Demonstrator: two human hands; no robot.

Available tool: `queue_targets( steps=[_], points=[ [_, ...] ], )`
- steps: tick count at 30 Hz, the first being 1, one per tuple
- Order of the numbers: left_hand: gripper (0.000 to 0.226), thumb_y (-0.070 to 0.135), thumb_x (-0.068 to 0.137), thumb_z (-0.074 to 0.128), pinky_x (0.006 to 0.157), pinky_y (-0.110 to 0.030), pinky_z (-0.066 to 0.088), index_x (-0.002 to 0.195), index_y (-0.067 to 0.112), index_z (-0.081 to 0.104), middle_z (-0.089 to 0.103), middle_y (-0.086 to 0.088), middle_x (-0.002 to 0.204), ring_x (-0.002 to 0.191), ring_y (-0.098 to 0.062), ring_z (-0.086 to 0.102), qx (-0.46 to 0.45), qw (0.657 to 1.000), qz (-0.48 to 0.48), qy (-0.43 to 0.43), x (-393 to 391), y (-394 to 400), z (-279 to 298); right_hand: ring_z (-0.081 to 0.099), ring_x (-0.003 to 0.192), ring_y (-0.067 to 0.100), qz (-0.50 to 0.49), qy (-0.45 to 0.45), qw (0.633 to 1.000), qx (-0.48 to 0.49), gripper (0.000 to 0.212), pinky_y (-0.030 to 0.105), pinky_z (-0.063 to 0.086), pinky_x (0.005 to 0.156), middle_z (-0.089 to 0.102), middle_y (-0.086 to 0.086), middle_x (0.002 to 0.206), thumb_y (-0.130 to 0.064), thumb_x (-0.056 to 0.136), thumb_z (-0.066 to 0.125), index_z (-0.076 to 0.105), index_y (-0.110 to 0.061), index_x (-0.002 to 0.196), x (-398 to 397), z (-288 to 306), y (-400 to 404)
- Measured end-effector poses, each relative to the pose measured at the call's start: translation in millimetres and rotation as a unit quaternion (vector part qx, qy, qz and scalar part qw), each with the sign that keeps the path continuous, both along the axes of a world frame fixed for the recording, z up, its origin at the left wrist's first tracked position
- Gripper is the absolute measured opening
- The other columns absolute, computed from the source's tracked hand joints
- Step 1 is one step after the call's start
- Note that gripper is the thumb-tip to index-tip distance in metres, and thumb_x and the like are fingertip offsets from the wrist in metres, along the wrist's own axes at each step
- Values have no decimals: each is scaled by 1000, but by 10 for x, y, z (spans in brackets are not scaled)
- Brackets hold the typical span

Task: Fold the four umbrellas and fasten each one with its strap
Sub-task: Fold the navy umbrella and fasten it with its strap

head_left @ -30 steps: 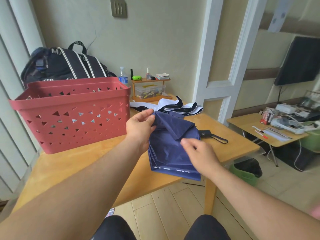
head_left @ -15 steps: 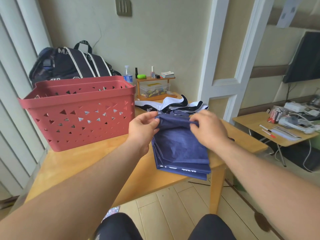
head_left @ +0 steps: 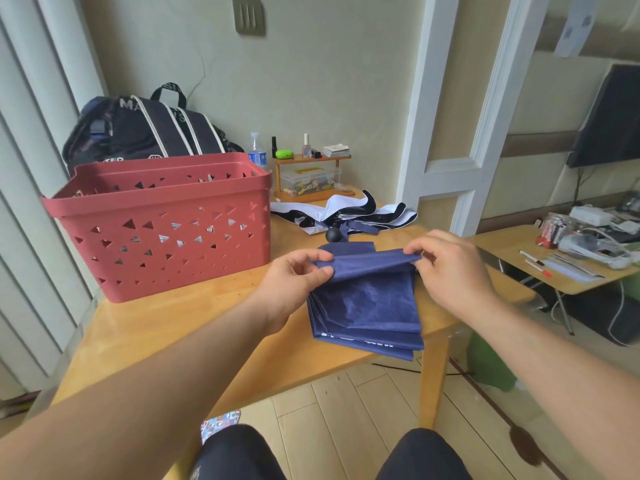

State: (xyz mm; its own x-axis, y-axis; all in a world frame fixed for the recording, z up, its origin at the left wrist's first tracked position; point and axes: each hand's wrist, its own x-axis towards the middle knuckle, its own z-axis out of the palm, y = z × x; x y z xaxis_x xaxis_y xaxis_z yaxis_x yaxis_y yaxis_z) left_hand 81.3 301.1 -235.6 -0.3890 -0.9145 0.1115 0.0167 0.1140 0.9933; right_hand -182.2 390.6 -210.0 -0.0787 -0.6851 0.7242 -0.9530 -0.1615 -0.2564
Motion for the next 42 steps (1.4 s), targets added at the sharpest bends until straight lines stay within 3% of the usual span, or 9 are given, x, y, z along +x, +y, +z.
queue_targets(
  steps=[5,9,13,16,20,25,32,36,42],
  points=[
    [19,2,98,66,97,-33,52,101,18,77,66,-7,93,91,-20,63,60,997,9,48,-25,9,-29,57,91,-1,65,-212,975,18,29,8,40,80,62,-13,98,-2,95,65,77,-28,96,145,-106,40],
    [21,6,102,62,103,-41,55,108,19,77,74,-4,101,91,-18,67,49,997,37,46,-43,12,-12,61,94,-4,140,-370,916,62,32,18,46,88,72,-23,96,-4,101,61,76,-32,95,249,-65,-4],
    [21,10,100,68,94,-41,57,112,25,77,71,0,100,87,-19,65,43,997,30,50,-34,17,-18,62,86,-1,189,-427,880,86,28,17,46,83,74,-12,90,-2,101,62,75,-26,99,273,24,9],
    [35,-1,87,79,94,-42,57,108,28,79,62,-6,102,90,-21,63,20,998,16,61,-5,6,-63,64,85,7,194,-376,898,122,31,22,52,85,76,2,95,-6,90,78,75,-31,109,252,52,91],
    [57,-17,79,78,89,-31,57,112,30,78,54,0,90,82,-16,55,-53,998,9,-11,-6,36,-154,62,78,7,66,-225,959,157,48,11,47,76,65,-16,93,-7,81,85,71,-46,106,234,12,135],
    [54,-5,83,81,85,-26,57,115,38,73,55,1,89,76,-8,58,-148,984,30,-95,-25,104,-219,55,62,5,47,-229,965,120,38,10,46,66,67,-13,80,-9,82,85,73,-41,100,212,-129,149],
    [27,16,87,84,81,-24,53,88,41,73,68,12,77,78,-10,65,-232,950,88,-188,68,80,-281,62,85,8,12,-181,975,129,22,32,56,82,66,-17,89,-16,78,90,76,-32,85,235,-464,258],
    [30,24,85,86,89,-25,54,91,49,70,73,19,81,85,-4,70,-263,933,56,-240,169,88,-307,44,104,17,-8,-23,997,67,17,40,46,88,54,-9,97,-18,73,93,77,-25,74,164,-620,303],
    [14,27,87,77,92,-30,50,99,33,82,62,15,92,92,-4,57,-381,855,12,-352,227,52,-300,54,116,22,63,153,983,85,14,50,52,90,68,-15,109,-11,79,84,77,-22,78,58,-570,284]
  ],
)
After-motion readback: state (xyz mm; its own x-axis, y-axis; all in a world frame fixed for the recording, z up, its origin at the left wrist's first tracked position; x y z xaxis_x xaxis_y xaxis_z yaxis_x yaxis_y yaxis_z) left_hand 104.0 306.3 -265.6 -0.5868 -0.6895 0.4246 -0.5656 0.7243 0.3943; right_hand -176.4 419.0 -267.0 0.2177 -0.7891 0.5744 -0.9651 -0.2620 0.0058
